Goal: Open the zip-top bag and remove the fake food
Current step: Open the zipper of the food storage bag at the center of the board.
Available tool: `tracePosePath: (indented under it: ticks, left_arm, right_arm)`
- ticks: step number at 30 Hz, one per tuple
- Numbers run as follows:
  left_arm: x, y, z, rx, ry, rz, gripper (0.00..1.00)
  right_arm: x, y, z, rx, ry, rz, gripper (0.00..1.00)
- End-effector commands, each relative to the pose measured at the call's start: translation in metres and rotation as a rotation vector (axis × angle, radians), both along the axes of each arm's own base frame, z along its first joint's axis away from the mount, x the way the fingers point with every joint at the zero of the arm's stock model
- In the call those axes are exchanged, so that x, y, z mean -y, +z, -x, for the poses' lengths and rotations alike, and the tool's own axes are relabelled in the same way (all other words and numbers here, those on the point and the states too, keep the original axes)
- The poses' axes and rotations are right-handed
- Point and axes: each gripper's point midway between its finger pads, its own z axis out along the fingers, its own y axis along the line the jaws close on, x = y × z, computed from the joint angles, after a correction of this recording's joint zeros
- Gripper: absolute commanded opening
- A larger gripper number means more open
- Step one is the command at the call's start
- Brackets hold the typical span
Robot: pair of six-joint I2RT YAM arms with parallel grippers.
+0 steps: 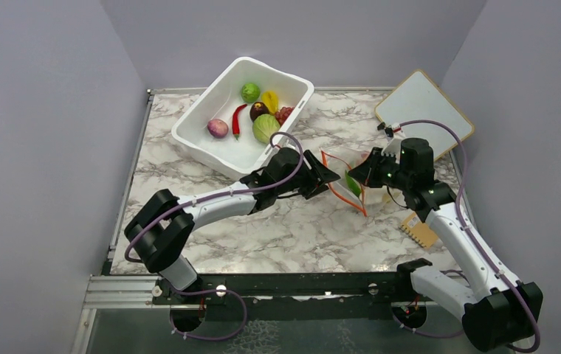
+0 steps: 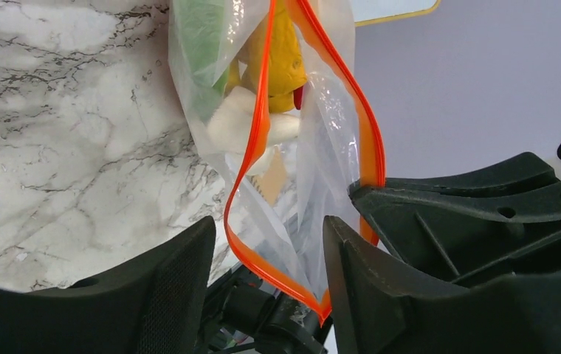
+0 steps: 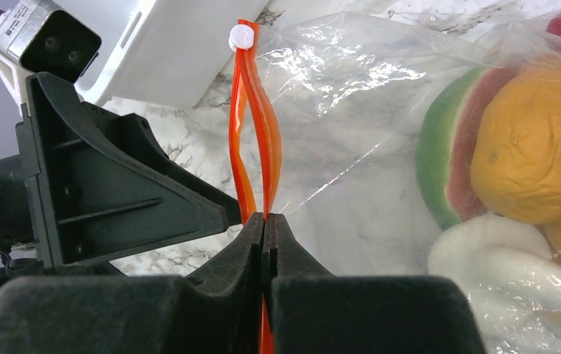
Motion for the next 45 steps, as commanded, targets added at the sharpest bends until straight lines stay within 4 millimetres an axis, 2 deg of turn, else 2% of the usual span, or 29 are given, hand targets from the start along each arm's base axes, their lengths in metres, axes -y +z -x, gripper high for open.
tracePosePath:
  ticks: [1, 9, 13, 17, 20, 23, 26, 28, 32, 35, 37, 39, 42, 45]
  left_arm:
    - [0.005, 0.002, -0.008, -0.020, 0.060, 0.026, 0.55]
    - [0.013, -0.011, -0.003, -0.042, 0.042, 0.004, 0.48]
    - [0.017, -0.014, -0.006, -0.040, 0.039, -0.002, 0.32]
    - [0.020, -0.012, -0.007, -0.010, 0.017, -0.013, 0.11]
    - [0.018, -0.013, -0.005, 0.004, 0.008, -0.029, 0.01]
    - [0.016, -0.015, -0.005, 0.017, 0.000, -0.047, 0.00]
    - [0.016, -0.013, -0.004, 0.033, -0.010, -0.057, 0.00]
    - [0.016, -0.012, -0.005, 0.042, -0.016, -0.064, 0.00]
    - [0.017, -0.008, -0.006, 0.060, -0.022, -0.070, 0.00]
    - [0.016, -0.007, -0.007, 0.066, -0.021, -0.070, 0.00]
    - [0.016, -0.007, -0.007, 0.070, -0.020, -0.071, 0.00]
    - [0.015, -0.005, -0.007, 0.073, -0.016, -0.069, 0.00]
    - [0.014, -0.004, -0.008, 0.077, -0.009, -0.068, 0.00]
    - [0.014, -0.003, -0.008, 0.080, -0.008, -0.067, 0.00]
  right_arm:
    - [-0.005, 0.010, 0.002, 0.040, 0.023, -0.024, 0.01]
    - [-0.007, 0.012, 0.001, 0.045, 0.027, -0.035, 0.01]
    - [-0.007, 0.013, 0.002, 0.051, 0.039, -0.028, 0.01]
    - [-0.004, 0.018, 0.004, 0.079, 0.071, 0.030, 0.02]
    - [0.004, 0.023, 0.002, 0.099, 0.089, 0.113, 0.06]
    - [0.014, 0.026, -0.003, 0.104, 0.089, 0.217, 0.12]
    - [0.021, 0.026, -0.007, 0.102, 0.100, 0.316, 0.23]
    - [0.020, 0.030, -0.010, 0.116, 0.106, 0.380, 0.37]
    - [0.013, 0.045, -0.015, 0.174, 0.106, 0.459, 0.55]
    - [0.001, 0.040, -0.014, 0.130, 0.154, 0.432, 0.62]
    - [-0.009, 0.032, -0.010, 0.042, 0.185, 0.396, 0.63]
    - [-0.014, 0.025, -0.008, -0.034, 0.199, 0.389, 0.59]
    - [-0.023, 0.019, -0.005, -0.008, 0.219, 0.438, 0.51]
    - [-0.034, 0.011, 0.003, -0.017, 0.262, 0.470, 0.47]
